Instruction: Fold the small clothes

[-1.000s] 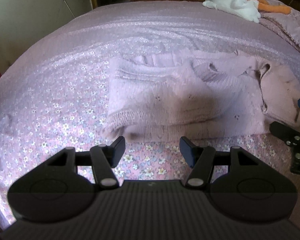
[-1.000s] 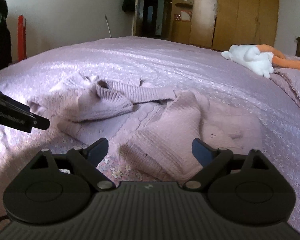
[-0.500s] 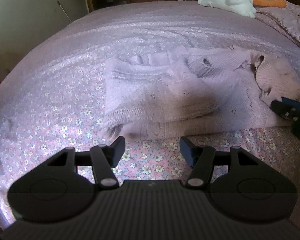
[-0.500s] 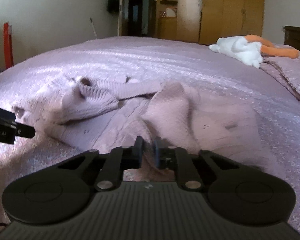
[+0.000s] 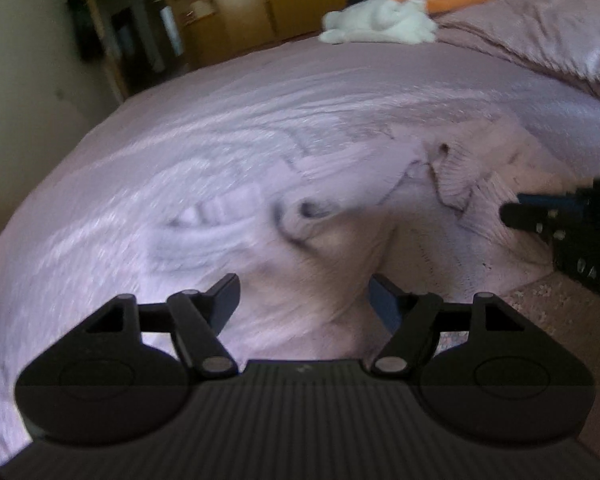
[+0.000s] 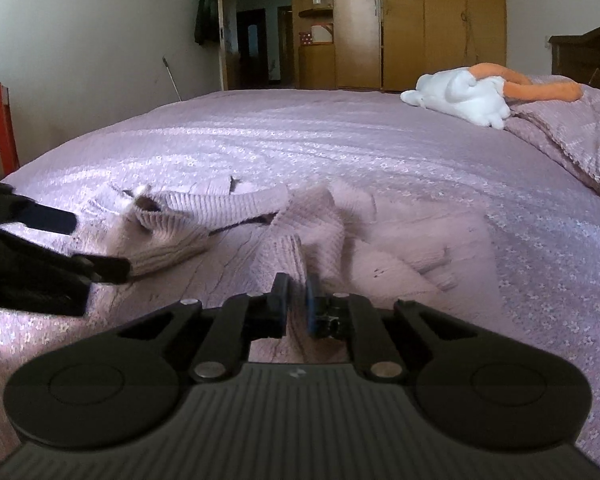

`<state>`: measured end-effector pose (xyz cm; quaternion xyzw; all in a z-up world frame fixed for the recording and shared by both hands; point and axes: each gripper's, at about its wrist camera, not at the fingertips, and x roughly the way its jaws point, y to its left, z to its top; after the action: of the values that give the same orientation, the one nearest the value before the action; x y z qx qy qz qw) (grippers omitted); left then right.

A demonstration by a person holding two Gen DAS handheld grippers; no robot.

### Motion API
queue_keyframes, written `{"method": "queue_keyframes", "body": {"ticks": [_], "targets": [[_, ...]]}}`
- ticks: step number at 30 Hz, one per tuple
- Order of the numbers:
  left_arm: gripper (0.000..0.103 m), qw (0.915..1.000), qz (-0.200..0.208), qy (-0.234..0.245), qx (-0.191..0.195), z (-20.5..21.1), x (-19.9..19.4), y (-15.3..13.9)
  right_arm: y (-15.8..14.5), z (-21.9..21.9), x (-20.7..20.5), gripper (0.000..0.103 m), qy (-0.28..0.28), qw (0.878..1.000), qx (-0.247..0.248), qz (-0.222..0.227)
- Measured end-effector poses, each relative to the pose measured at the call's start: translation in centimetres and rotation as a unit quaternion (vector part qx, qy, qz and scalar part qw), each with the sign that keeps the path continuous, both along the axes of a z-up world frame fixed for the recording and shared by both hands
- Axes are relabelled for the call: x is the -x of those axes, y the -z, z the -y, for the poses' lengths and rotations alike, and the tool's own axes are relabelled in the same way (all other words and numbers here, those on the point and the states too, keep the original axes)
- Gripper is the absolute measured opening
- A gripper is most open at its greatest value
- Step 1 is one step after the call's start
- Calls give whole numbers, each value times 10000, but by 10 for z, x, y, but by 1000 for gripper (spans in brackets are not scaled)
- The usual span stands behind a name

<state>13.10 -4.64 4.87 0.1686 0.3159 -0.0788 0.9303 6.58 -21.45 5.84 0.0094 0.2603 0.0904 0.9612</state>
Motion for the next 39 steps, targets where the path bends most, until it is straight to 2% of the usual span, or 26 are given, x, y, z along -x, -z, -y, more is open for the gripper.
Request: {"method": "queue_keyframes", "body": {"ticks": [4,5,6,7,9,11,15,17,18,19,23,27,29,31,33,39], "targets": [[72,9984,289,204,-438,14,-8,18,-6,7,-5,9,32,10000,44,54],[66,9977,375,190,-531,15,-9,21,-8,9,-5,8,45,9999,76,79],[53,9974,423,186,-561,14,-10,24,-10,11,-7,6,56,9998,132,116],[20,9977,380,211,-514,11,-13,24,-12,13,-9,6,61,9997,194,152],[19,9992,283,125,-269,1,-18,20,-17,18,-14,5,56,9993,294,229],[19,9993,367,26,-65,-12,-19,10,-23,24,-18,5,71,9992,318,240],[19,9986,500,-177,27,-29,-23,-3,-25,36,-23,9,-264,9995,-178,-21],[19,9984,500,-252,93,-37,-26,-6,-23,33,-18,34,-416,9988,-249,-73],[19,9982,495,-300,121,-40,-29,-7,-20,30,-16,66,-504,9983,-256,-106],[19,9981,490,-352,145,-42,-31,-7,-18,26,-11,85,-614,9977,-275,-96],[19,9972,512,-505,217,-50,-34,-8,-9,5,0,86,-1069,9942,80,-53],[19,9970,576,-486,198,-53,-36,-13,4,-18,2,84,-1267,9895,698,24],[19,9970,588,-466,191,-54,-37,-15,11,-22,1,73,-1205,9888,881,96],[19,9970,598,-452,187,-54,-37,-16,18,-25,-7,22,-1115,9885,1015,-49],[19,9971,594,-442,202,-56,-39,-16,20,-22,-10,9,-1004,9895,1042,-72],[19,9961,631,-493,366,-68,-49,-21,-5,-2,-21,8,-648,9868,1399,500]]}}
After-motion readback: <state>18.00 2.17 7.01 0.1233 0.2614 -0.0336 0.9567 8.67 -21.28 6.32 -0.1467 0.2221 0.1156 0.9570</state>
